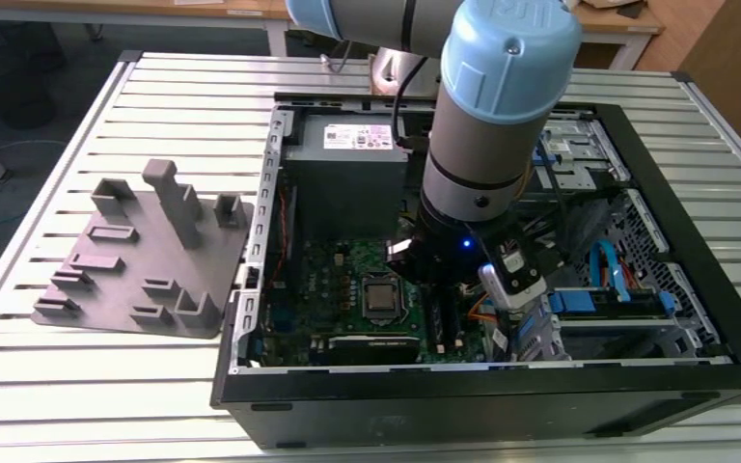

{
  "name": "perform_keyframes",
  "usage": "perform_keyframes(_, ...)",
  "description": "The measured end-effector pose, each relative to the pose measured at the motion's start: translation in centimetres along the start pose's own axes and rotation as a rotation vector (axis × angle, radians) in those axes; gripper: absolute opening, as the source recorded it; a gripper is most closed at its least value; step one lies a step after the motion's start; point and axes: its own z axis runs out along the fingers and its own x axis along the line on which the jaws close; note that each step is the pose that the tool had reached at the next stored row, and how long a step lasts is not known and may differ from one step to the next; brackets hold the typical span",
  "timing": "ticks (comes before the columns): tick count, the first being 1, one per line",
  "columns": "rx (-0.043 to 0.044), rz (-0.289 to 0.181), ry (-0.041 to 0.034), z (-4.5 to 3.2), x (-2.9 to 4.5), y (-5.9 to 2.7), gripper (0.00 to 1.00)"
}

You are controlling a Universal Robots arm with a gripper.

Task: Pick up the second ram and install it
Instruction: 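Insert the second ram into the second slot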

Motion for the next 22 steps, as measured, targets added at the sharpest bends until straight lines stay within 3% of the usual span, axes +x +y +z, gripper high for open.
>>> perform_keyframes(5, -0.0004, 0.000, -0.0001, 0.03, 0.00, 0.01, 0.12)
perform_keyframes(6, -0.0003, 0.000, -0.0001, 0.03, 0.00, 0.01, 0.18)
perform_keyframes(8, 0.0007, 0.000, -0.0001, -0.14, -0.01, 0.01, 0.18)
perform_keyframes(15, 0.0019, 0.000, -0.0001, -3.23, -0.09, 0.17, 0.18)
perform_keyframes(18, 0.0020, 0.000, -0.0002, -4.49, -0.13, 0.28, 0.07)
perform_keyframes(22, 0.0019, 0.000, -0.0004, -4.83, -0.13, 0.31, 0.07)
